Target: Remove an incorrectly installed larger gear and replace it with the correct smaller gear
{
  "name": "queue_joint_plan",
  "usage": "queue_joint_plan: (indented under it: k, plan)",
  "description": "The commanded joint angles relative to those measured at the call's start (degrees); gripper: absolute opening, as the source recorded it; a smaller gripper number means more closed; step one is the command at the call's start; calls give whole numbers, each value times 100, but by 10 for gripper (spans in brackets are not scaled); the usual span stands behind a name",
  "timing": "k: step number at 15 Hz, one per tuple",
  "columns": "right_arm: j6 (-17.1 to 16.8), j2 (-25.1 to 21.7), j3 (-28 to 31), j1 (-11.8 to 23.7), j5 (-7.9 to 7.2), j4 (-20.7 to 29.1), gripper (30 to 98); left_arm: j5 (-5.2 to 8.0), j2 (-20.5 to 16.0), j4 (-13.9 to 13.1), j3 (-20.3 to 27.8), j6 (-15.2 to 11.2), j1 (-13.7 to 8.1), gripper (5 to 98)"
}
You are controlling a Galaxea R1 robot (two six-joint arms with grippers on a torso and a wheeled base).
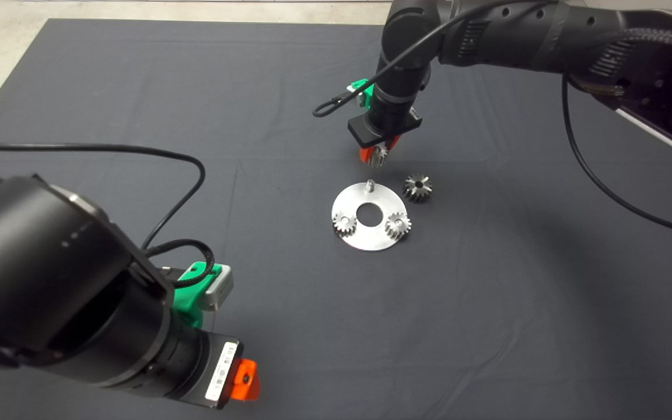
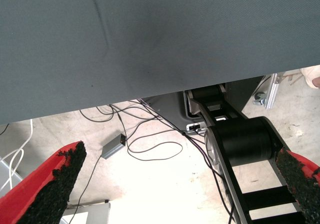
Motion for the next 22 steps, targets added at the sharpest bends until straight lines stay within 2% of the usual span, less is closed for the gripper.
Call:
queue_joint_plan:
  k: [1, 8, 13, 22]
  plan:
    - [26, 28, 48, 166, -6, 258, 406, 16, 1, -102, 87, -27, -93, 981]
    - [17, 37, 355, 157, -15, 276, 406, 16, 1, -102, 96, -27, -93, 981]
    - [8, 37, 681, 54, -379, 223, 406, 16, 10, -102, 96, -27, -93, 981]
    - [17, 37, 708, -53, -445, -178, 405, 19, 10, -111, 96, -18, -86, 981]
